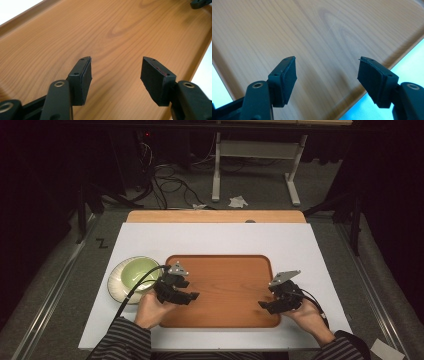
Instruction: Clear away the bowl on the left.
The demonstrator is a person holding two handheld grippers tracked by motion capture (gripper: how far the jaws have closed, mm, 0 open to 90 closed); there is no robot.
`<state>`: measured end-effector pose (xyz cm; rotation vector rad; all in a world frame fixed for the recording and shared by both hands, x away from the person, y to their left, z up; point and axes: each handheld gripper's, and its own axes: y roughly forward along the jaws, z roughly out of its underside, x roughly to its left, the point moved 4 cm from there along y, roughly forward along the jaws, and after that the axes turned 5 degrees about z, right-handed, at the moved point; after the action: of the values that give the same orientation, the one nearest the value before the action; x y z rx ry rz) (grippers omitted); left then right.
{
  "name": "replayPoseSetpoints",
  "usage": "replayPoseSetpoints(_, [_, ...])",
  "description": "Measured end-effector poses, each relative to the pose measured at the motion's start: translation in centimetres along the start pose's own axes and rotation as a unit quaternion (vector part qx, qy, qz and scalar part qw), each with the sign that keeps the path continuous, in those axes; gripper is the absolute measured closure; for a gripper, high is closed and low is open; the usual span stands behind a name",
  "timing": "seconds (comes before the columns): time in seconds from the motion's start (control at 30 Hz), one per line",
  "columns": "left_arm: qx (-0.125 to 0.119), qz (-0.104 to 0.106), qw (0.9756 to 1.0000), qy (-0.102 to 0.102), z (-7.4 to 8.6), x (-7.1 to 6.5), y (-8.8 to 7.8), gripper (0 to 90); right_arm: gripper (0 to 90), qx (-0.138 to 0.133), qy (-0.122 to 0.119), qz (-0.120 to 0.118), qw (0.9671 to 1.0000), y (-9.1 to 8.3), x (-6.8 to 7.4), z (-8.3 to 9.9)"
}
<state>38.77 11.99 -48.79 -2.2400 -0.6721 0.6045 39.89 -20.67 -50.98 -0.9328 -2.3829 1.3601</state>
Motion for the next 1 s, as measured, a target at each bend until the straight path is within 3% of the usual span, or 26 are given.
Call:
replayPoseSetpoints(0.57, [0.008, -0.001, 1.0000, -0.006, 0.1, 0.1, 0.0, 40.5, 32.7, 0.004, -0.001, -0.006, 1.0000, 0.1, 0.1, 0.1])
replayPoseSetpoints(0.8, [0.014, 0.011, 0.9998, -0.008, 0.1, 0.1, -0.1, 37.7, 32.7, 0.006, -0.004, -0.008, 0.9999, 0.1, 0.1, 0.1])
replayPoseSetpoints(1.0, [-0.006, 0.010, 0.9998, -0.013, -0.1, 0.2, -1.0, 37.0, 32.7, 0.007, -0.004, -0.009, 0.9999, 0.1, 0.1, 0.0])
